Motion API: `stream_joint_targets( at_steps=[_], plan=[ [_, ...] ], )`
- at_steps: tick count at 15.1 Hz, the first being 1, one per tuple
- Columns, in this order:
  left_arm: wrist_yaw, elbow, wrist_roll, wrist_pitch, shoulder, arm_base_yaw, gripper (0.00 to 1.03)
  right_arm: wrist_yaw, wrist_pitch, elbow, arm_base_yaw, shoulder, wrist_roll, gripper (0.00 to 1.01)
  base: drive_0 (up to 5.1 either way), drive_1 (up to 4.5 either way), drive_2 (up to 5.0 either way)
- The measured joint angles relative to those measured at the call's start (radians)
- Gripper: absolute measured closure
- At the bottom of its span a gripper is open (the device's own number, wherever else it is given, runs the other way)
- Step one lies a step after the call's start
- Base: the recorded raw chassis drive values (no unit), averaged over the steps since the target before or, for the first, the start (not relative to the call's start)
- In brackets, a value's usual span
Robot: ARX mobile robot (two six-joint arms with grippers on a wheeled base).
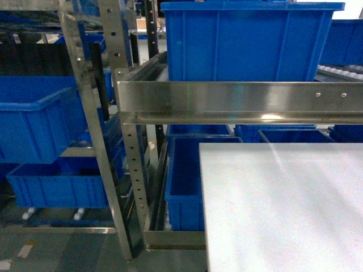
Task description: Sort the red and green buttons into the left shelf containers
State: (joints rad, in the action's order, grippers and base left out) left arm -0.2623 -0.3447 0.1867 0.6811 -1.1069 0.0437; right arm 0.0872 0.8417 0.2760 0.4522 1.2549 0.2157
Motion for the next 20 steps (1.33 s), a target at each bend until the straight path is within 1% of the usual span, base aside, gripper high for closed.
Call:
stream_joint_targets(
  at_steps=[20],
  plan=[
    [0.003, 0.000, 0.000, -0.001, -0.001, 0.002, 0.75, 0.001, 0.005, 0.000, 0.000, -0.001, 0.000, 0.72, -5.0, 2.50, 2.5]
  ],
)
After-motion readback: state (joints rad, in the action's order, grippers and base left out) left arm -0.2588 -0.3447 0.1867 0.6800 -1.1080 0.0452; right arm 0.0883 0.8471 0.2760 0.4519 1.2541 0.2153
